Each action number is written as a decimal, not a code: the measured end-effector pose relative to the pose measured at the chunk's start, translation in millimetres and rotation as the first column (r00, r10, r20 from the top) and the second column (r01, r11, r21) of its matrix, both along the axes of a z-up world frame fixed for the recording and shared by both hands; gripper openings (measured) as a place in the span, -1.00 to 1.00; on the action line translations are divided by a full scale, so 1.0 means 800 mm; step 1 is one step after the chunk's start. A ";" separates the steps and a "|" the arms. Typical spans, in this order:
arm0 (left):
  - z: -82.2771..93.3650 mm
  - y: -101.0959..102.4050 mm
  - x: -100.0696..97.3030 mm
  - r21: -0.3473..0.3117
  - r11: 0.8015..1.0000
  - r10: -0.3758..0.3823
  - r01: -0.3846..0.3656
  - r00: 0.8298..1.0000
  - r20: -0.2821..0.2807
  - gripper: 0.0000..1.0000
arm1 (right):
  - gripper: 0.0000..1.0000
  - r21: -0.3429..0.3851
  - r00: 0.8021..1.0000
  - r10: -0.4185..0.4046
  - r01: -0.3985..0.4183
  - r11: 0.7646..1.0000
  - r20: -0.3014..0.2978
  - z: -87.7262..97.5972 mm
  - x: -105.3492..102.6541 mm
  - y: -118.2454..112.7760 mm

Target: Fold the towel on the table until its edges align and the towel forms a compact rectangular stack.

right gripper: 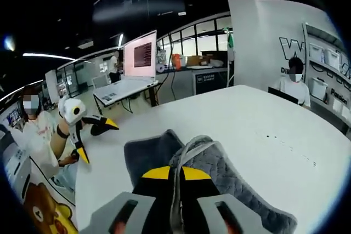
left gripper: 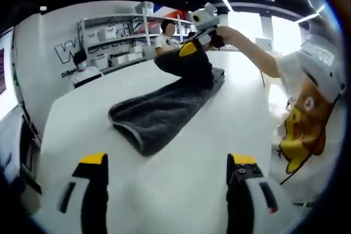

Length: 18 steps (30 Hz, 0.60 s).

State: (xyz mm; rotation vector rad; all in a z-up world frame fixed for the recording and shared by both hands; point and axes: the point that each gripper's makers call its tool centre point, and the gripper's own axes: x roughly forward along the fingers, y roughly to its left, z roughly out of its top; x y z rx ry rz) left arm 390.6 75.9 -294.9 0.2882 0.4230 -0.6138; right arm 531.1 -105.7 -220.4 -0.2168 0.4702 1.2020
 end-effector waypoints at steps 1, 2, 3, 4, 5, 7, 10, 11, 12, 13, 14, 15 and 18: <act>0.000 0.000 -0.001 0.001 1.000 -0.001 0.001 1.000 0.000 0.88 | -0.90 0.000 1.000 0.003 -0.003 1.000 0.002 0.000 0.000 0.005; 0.000 0.000 -0.001 0.000 1.000 -0.001 0.001 1.000 0.000 0.88 | -0.90 0.000 1.000 0.004 -0.004 1.000 0.003 0.001 0.000 0.008; 0.000 0.001 -0.001 0.000 1.000 0.001 -0.001 1.000 0.000 0.88 | -0.90 -0.002 1.000 0.006 -0.006 1.000 0.005 0.000 0.001 0.014; 0.000 0.002 -0.001 -0.001 1.000 0.002 -0.002 1.000 0.001 0.88 | -0.90 -0.004 1.000 0.007 -0.007 1.000 0.008 0.000 0.002 0.019; 0.000 0.003 -0.002 -0.001 1.000 0.003 -0.003 1.000 0.001 0.88 | -0.90 -0.005 1.000 0.008 -0.008 1.000 0.010 0.000 0.004 0.024; 0.001 0.004 -0.002 -0.002 1.000 0.006 -0.006 1.000 0.002 0.88 | -0.90 -0.008 1.000 0.012 -0.012 1.000 0.011 -0.001 0.007 0.035; 0.002 0.004 -0.003 -0.006 1.000 0.006 -0.006 1.000 0.004 0.87 | -0.90 -0.007 1.000 0.025 -0.025 1.000 0.002 -0.005 0.007 0.050; 0.003 0.004 -0.003 -0.006 1.000 0.006 -0.006 1.000 0.005 0.87 | -0.90 -0.006 1.000 0.030 -0.030 1.000 -0.001 -0.006 0.007 0.055; 0.003 0.004 -0.004 -0.007 1.000 0.006 -0.006 1.000 0.005 0.87 | -0.90 -0.005 0.999 0.034 -0.034 0.999 -0.004 -0.008 0.007 0.061; 0.003 0.005 -0.004 -0.006 1.000 0.007 -0.007 1.000 0.005 0.87 | -0.90 -0.004 0.999 0.037 -0.037 0.999 -0.007 -0.009 0.008 0.066; 0.003 0.006 -0.004 -0.006 1.000 0.008 -0.008 1.000 0.003 0.87 | -0.90 -0.005 0.999 0.043 -0.043 0.999 -0.011 -0.010 0.007 0.071; 0.003 0.006 -0.004 -0.006 1.000 0.010 -0.010 1.000 0.003 0.87 | -0.90 -0.005 0.999 0.049 -0.050 0.999 -0.013 -0.012 0.006 0.076; 0.003 0.008 -0.003 -0.007 1.000 0.014 -0.014 1.000 0.003 0.87 | -0.90 -0.007 0.997 0.070 -0.070 0.998 -0.020 -0.015 0.002 0.091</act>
